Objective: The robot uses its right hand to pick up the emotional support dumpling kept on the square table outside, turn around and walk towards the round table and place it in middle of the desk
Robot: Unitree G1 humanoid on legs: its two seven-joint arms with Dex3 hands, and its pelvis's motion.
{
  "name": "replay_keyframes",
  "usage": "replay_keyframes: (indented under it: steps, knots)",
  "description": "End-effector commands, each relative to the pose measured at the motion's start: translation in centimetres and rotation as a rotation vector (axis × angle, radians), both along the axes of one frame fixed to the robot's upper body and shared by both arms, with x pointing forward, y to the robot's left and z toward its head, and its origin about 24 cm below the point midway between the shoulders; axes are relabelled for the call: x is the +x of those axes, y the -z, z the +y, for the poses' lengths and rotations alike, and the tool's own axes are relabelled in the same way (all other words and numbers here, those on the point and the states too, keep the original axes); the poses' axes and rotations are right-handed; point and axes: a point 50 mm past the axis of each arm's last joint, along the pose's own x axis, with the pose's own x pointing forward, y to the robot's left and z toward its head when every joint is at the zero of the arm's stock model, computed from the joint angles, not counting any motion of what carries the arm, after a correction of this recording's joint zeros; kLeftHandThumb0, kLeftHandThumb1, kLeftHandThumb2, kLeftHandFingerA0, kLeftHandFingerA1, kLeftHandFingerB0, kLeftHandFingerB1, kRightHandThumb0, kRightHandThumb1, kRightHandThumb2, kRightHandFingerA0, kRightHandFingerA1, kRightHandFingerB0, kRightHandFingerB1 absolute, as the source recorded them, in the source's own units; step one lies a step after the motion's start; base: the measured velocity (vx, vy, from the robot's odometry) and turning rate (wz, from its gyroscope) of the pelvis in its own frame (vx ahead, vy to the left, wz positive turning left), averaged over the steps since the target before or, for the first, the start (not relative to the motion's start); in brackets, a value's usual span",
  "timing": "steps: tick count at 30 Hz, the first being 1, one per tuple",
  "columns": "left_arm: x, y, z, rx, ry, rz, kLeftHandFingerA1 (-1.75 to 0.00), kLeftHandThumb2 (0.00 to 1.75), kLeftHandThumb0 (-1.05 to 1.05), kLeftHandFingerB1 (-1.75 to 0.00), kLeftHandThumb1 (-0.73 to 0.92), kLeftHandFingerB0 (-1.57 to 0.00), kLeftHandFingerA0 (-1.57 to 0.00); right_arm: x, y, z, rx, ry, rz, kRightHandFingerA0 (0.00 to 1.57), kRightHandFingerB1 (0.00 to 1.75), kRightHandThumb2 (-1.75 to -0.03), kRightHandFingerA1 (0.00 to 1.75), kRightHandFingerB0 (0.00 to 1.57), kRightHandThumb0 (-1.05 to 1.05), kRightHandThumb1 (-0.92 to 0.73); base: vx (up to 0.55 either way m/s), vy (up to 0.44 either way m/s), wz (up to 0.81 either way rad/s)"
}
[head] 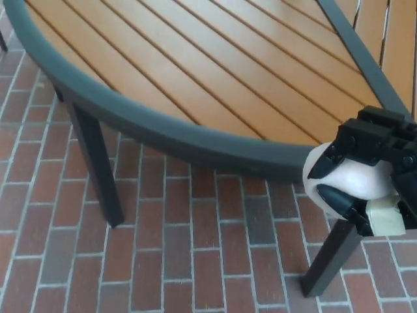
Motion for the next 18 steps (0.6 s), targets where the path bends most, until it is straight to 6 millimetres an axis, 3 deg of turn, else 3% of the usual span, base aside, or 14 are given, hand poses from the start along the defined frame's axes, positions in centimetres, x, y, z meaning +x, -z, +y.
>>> replay_keyframes:
  steps: [1,4,5,6,12,13,18]
  knots:
    - [-0.2,-0.2,0.2,0.02,0.009,-0.01,-0.88,0.86,-0.26,-0.79,0.44,-0.8,-0.79,0.2,-0.5,-0.5,0.018,0.017,-0.029,0.9,1.31,-1.08,1.6,0.81,-0.1,-0.58,0.38,-0.022,0.02]
    - [-0.2,-0.2,0.2,0.027,0.018,-0.007,-0.88,0.86,-0.26,-0.79,0.44,-0.8,-0.79,0.3,-0.6,-0.6,0.02,0.019,-0.034,0.9,1.31,-1.08,1.6,0.81,-0.1,-0.58,0.34,-0.108,0.14]
    - [-0.2,-0.2,0.2,0.027,0.018,-0.007,-0.88,0.86,-0.26,-0.79,0.44,-0.8,-0.79,0.3,-0.6,-0.6,0.02,0.019,-0.034,0.9,1.31,-1.08,1.6,0.81,-0.1,-0.58,0.5,-0.16,-1.06]
    - [-0.2,-0.2,0.2,0.024,0.016,-0.006,-0.87,0.59,-0.21,-0.69,0.59,-0.84,-0.8,0.3,-0.6,-0.6,0.019,0.02,-0.031,0.89,1.29,-1.06,1.59,0.82,-0.1,-0.58,0.5,-0.169,0.89]
    - [-0.5,-0.2,0.2,0.011,0.004,-0.004,-0.89,0.59,-0.21,-0.68,0.6,-0.83,-0.8,0.4,-0.6,-0.7,0.018,0.027,-0.026,0.89,1.27,-1.06,1.6,0.83,-0.1,-0.58,0.49,-0.104,-0.1]
    - [-0.6,-0.2,0.2,0.011,0.006,-0.006,-0.9,0.6,-0.22,-0.7,0.59,-0.85,-0.82,1.1,-0.6,-0.8,-0.005,0.035,0.008,0.95,1.28,-1.07,1.56,0.86,-0.13,-0.56,0.33,-0.038,-0.24]
    - [-0.5,-0.2,0.2,0.02,0.01,-0.008,-0.88,0.59,-0.22,-0.69,0.58,-0.84,-0.83,2.0,0.1,-0.9,-0.025,0.045,0.056,0.98,1.18,-1.04,1.45,0.9,-0.09,-0.54,0.33,0.0,-0.31]
